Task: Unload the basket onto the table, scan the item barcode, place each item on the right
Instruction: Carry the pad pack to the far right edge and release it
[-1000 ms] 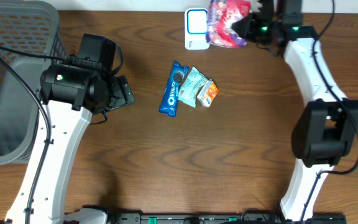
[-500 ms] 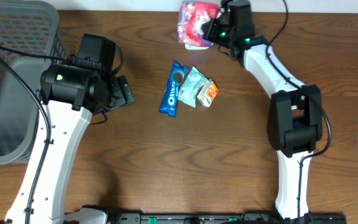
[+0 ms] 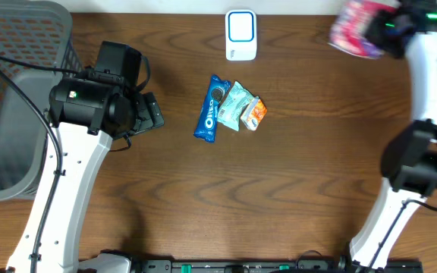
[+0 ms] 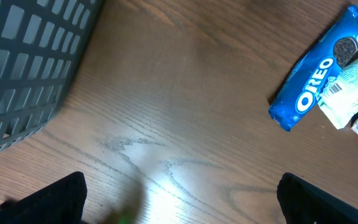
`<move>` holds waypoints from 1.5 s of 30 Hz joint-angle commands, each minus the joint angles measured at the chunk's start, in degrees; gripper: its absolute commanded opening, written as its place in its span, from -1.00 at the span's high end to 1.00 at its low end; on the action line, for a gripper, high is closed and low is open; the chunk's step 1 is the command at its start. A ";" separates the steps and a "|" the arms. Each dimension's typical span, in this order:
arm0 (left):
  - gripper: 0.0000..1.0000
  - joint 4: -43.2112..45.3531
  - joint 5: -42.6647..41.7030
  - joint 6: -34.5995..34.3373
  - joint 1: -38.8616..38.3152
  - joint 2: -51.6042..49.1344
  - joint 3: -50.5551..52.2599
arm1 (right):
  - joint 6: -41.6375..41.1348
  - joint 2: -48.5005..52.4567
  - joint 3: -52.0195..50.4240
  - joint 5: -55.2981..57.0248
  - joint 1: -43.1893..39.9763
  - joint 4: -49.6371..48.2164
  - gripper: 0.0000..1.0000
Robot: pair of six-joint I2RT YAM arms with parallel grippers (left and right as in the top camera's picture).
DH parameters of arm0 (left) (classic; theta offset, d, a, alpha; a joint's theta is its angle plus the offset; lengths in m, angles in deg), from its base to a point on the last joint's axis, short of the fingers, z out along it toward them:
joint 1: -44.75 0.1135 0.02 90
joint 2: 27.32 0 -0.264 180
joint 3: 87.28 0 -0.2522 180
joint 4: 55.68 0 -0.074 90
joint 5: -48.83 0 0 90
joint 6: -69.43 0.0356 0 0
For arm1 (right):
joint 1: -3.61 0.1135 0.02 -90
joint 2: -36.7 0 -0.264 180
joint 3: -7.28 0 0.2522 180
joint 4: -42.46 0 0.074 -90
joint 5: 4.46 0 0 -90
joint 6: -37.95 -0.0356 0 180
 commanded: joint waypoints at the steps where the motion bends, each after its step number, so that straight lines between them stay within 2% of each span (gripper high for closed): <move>1: -0.96 -0.20 0.33 -0.31 0.24 0.63 -0.26 | 2.71 -1.51 -0.81 3.63 -7.72 2.49 0.98; 3: -0.96 -0.20 0.33 -0.28 0.24 0.63 -0.26 | 1.44 -1.51 -2.56 3.63 -12.61 2.89 0.98; 4: -0.96 -0.20 0.33 -0.28 0.24 0.63 -0.26 | 0.11 -1.51 -3.30 3.63 -14.75 3.04 0.86; 5: -0.96 -0.20 0.33 -0.31 0.24 0.63 -0.26 | -0.85 -1.51 -3.98 3.63 -16.33 2.99 0.57; 7: -0.96 -0.17 0.33 -0.31 0.24 0.63 -0.26 | -2.84 -1.51 -5.53 3.63 -19.56 2.71 -0.15; 9: -0.96 -0.20 0.33 -0.31 0.24 0.63 -0.26 | -3.52 -1.51 -6.54 3.61 -21.51 2.34 -0.79; 10: -0.96 -0.20 0.33 -0.28 0.24 0.63 -0.26 | -3.45 -1.51 -6.95 3.39 -22.49 2.23 -0.99; 16: -0.96 -0.17 0.33 -0.28 0.24 0.63 -0.26 | 0.24 -1.51 -7.13 2.08 -22.82 5.73 -0.99; 18: -0.96 -0.17 0.33 -0.31 0.24 0.63 -0.26 | 0.46 -1.51 -7.13 2.10 -21.92 7.50 -0.86; 19: -0.96 -0.20 0.33 -0.31 0.24 0.63 -0.26 | 0.92 -1.51 -7.13 2.12 -21.66 8.20 -0.73; 20: -0.96 -0.20 0.33 -0.31 0.24 0.63 -0.26 | 2.08 -1.51 -7.13 2.27 -21.18 9.60 -0.50; 22: -0.96 -0.20 0.33 -0.28 0.24 0.63 -0.26 | 2.03 -1.51 -7.13 3.74 -20.70 12.20 0.16; 25: -0.96 -0.20 0.33 -0.28 0.24 0.63 -0.26 | 1.66 -1.51 -7.19 5.92 -20.37 15.78 0.87; 26: -0.96 -0.17 0.33 -0.31 0.24 0.63 -0.26 | 1.64 -1.51 -7.37 6.62 -20.37 16.74 0.97; 29: -0.96 -0.17 0.33 -0.28 0.24 0.63 -0.26 | 1.64 -1.51 -9.97 8.85 -20.37 17.70 0.97; 32: -0.96 -0.20 0.33 -0.28 0.24 0.63 -0.26 | 1.64 -1.51 -15.87 8.90 -20.35 13.90 0.98; 38: -0.96 -0.20 0.33 -0.31 0.24 0.63 -0.26 | 2.78 -1.51 -25.03 7.87 -20.37 -0.52 0.97; 45: -0.95 -0.20 0.33 -0.31 0.24 0.63 -0.26 | 2.78 -1.49 -26.23 4.09 -19.12 -13.14 0.93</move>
